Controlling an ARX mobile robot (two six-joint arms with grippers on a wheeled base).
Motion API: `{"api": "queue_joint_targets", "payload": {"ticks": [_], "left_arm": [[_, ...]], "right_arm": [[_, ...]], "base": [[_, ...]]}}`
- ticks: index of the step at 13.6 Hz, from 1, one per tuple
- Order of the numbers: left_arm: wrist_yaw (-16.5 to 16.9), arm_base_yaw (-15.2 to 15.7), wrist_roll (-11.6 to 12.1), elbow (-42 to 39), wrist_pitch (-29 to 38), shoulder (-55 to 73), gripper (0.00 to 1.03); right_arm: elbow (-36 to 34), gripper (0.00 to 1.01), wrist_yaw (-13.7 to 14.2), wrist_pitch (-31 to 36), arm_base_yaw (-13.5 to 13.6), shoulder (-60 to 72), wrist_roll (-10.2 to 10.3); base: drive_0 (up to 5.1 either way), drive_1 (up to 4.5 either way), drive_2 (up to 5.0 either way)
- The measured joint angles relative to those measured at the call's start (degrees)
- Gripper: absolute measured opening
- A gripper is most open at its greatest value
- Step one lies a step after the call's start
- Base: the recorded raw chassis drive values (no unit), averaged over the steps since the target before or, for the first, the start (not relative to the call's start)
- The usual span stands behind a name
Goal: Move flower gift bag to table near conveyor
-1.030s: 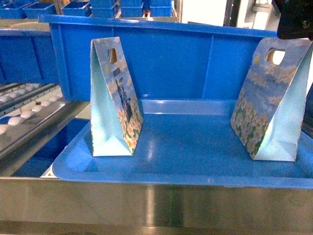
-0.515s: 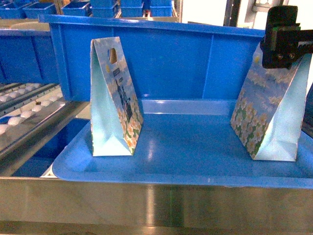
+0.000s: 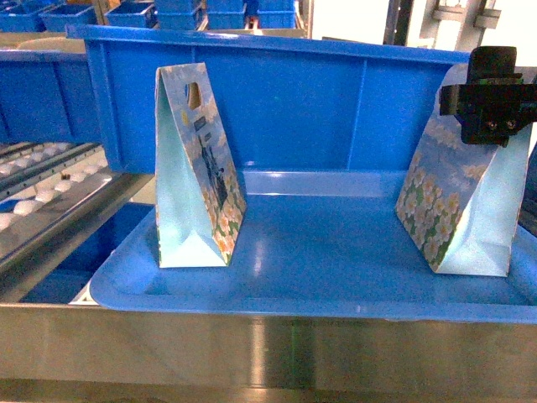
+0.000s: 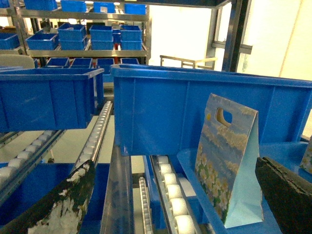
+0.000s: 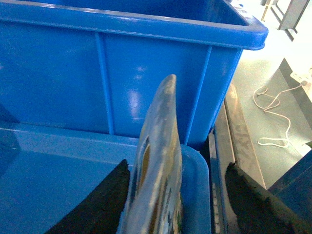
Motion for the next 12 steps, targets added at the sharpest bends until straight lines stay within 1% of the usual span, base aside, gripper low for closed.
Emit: {"api": "queue_joint_targets", "payload": {"ticks": [1,2,3,4,5,7,9,10,12], "left_arm": [[0.0,0.0,0.0,0.0,0.0,0.0,0.98],[0.0,0.0,0.0,0.0,0.0,0.0,0.98],[0.0,0.0,0.0,0.0,0.0,0.0,0.98],[0.0,0.0,0.0,0.0,0.0,0.0,0.98],[0.0,0.0,0.0,0.0,0.0,0.0,0.98],[0.0,0.0,0.0,0.0,0.0,0.0,0.98],[0.0,0.0,0.0,0.0,0.0,0.0,0.98],[0.0,0.0,0.0,0.0,0.0,0.0,0.98],[0.0,0.0,0.0,0.0,0.0,0.0,0.98]], "right_arm": [[-0.2,0.45,-0.7,0.0,0.0,-0.3,0.1],[-0.7,0.34,-0.9,0.1,0.0,-0.9,0.2],[-1.9,0.16,-1.9,0.0,0.1,-2.6,0.6],[-2.5,0.04,-3.2,-1.3,0.1,-3.9,1.7],[-3.9,0.02,-4.1,-1.2,0.1,-5.2,2.7],[-6.4,0.02,-5.3,-1.2,0.8,-8.3,4.3],[-8.6,0.02,-6.2,-1.4,1.6,-11.9,5.1],[-9.2,0.02,-6.9,-1.6,1.6,-13.8,5.4],[-9.4,0.02,-7.4,-2.1,1.6,-18.5,6.5]], "base": [[0.0,0.0,0.0],[0.0,0.0,0.0],[0.0,0.0,0.0],[0.0,0.0,0.0],[0.0,0.0,0.0],[0.0,0.0,0.0],[0.0,0.0,0.0],[0.0,0.0,0.0],[0.0,0.0,0.0]]}}
